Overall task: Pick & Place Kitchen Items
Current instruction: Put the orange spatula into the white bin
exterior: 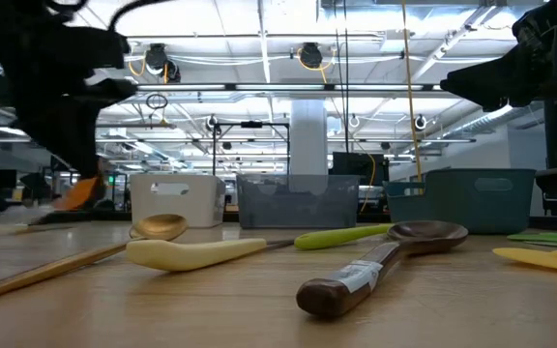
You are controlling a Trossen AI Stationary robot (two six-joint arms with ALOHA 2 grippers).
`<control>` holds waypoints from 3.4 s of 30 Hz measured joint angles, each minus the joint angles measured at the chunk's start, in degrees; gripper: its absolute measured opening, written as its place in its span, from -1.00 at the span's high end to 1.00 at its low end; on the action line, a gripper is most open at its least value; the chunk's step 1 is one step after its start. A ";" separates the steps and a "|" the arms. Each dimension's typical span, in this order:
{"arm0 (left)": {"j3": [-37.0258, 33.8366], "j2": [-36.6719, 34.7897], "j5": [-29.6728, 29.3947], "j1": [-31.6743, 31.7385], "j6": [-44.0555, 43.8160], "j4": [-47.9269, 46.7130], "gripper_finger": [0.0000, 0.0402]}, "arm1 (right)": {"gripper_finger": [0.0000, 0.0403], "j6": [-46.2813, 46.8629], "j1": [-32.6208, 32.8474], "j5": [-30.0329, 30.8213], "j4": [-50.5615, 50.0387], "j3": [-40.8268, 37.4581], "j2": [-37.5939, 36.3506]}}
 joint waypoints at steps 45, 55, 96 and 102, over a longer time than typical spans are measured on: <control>16.86 3.10 8.23 57.13 79.99 -0.81 1.00 | 0.18 -2.95 -0.02 -0.02 -0.02 0.00 0.02; 16.81 16.93 13.85 61.43 77.19 5.41 0.99 | 0.18 -2.97 0.00 -0.02 -0.04 0.00 0.02; 15.36 -4.33 24.10 44.95 27.99 1.83 0.24 | 0.18 -2.78 0.00 -0.04 -0.04 -0.01 0.04; 9.59 -2.15 21.07 41.28 29.48 5.21 0.24 | 0.18 -2.79 0.00 -0.07 -0.05 -0.01 0.04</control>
